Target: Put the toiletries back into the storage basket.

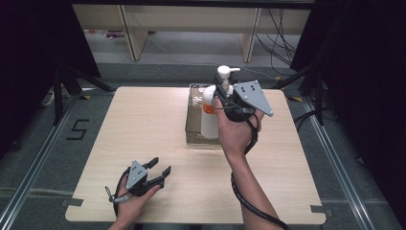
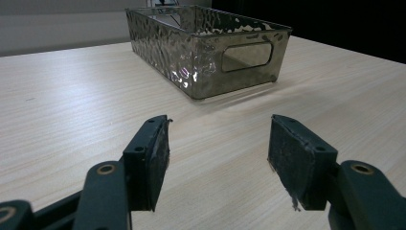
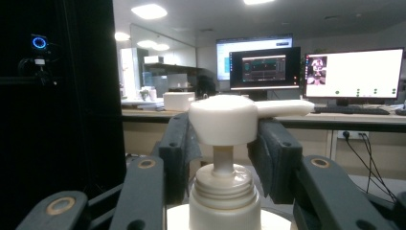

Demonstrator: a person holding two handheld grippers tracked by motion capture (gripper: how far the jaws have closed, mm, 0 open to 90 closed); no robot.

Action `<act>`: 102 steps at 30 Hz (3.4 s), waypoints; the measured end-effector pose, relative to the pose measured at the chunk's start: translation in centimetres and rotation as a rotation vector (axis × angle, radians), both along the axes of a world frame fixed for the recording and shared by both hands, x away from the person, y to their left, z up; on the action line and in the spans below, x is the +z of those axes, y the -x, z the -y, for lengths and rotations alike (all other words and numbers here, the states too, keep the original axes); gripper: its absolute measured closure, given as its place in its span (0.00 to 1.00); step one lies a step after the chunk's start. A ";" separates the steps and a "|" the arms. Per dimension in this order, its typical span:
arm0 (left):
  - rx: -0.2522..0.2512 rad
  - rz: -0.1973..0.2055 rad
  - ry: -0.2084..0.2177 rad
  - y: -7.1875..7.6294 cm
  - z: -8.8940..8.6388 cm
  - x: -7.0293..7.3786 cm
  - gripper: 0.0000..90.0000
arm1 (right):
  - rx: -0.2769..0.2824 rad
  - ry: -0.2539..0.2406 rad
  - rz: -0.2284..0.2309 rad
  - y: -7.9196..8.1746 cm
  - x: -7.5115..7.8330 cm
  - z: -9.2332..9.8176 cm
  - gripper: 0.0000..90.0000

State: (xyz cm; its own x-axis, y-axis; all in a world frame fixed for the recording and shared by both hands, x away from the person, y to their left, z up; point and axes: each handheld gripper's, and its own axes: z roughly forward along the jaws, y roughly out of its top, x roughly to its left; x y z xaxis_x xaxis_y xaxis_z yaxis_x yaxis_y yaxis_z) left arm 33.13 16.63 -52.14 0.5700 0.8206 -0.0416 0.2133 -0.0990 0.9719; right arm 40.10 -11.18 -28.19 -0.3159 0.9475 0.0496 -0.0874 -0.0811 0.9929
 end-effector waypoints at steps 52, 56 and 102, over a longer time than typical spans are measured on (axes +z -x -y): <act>-0.026 0.023 0.009 -0.2 -0.1 -0.1 0.43 | -0.056 0.009 -0.101 -4.7 -2.2 -0.8 0.67; -0.026 0.023 0.009 -0.2 -0.1 -0.1 0.43 | -0.065 0.015 -0.109 -4.9 -2.4 -0.8 0.67; -0.033 0.025 0.004 -0.2 -0.1 -0.1 0.43 | -0.069 0.034 -0.180 -6.1 -4.8 -0.8 0.67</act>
State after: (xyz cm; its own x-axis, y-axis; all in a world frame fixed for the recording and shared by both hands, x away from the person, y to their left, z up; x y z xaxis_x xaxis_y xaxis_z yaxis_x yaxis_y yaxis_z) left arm 33.31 16.70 -52.20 0.5972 0.8015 -0.0301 0.1861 -0.1020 0.9772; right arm 46.17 -10.38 -33.03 -0.2390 0.9687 0.0671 0.0878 -0.0473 0.9950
